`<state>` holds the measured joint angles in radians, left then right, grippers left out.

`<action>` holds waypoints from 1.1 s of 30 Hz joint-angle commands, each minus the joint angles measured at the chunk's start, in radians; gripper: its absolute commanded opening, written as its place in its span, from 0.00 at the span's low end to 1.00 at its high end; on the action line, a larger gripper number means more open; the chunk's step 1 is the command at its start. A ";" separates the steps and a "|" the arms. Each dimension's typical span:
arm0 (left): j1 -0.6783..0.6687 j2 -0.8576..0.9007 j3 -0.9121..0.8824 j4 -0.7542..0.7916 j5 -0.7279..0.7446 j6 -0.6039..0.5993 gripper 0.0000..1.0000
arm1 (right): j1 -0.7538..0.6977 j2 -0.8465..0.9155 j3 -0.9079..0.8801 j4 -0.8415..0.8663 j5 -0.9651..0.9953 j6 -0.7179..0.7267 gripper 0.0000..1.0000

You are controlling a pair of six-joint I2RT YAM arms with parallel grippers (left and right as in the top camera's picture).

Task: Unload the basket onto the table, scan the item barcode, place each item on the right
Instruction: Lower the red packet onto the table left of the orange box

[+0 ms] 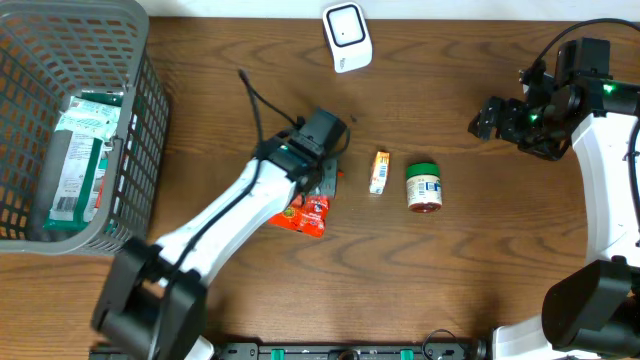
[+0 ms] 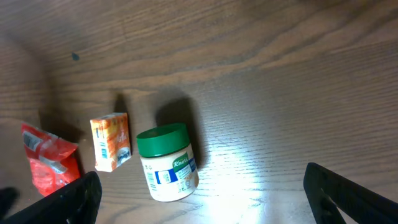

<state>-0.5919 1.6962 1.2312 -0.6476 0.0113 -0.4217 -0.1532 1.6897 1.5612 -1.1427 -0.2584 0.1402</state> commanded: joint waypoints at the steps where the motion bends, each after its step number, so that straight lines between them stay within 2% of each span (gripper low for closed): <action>1: 0.002 -0.004 0.015 0.041 -0.087 0.009 0.10 | -0.011 -0.010 -0.001 -0.002 -0.008 -0.003 0.99; 7: -0.001 0.091 0.002 0.134 -0.094 0.005 0.10 | -0.011 -0.010 -0.001 -0.002 -0.008 -0.003 0.99; 11: -0.005 0.176 0.002 0.174 -0.033 0.005 0.10 | -0.011 -0.010 -0.001 -0.002 -0.008 -0.003 0.99; 20: -0.007 0.318 0.002 0.147 -0.019 0.002 0.10 | -0.011 -0.010 -0.001 -0.002 -0.008 -0.003 0.99; 22: -0.007 0.302 0.006 0.140 -0.019 0.025 0.10 | -0.011 -0.010 -0.001 -0.002 -0.008 -0.003 0.99; 27: -0.007 0.157 0.023 0.141 -0.023 0.062 0.21 | -0.011 -0.010 -0.001 -0.002 -0.008 -0.003 0.99; 30: -0.007 0.057 0.023 0.130 -0.023 0.061 0.24 | -0.011 -0.010 -0.001 -0.002 -0.008 -0.003 0.99; 33: -0.012 0.034 0.023 0.116 -0.022 0.049 0.23 | -0.011 -0.010 -0.001 -0.002 -0.008 -0.003 0.99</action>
<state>-0.5972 1.7866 1.2526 -0.5163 -0.0132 -0.3767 -0.1532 1.6897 1.5612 -1.1431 -0.2584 0.1402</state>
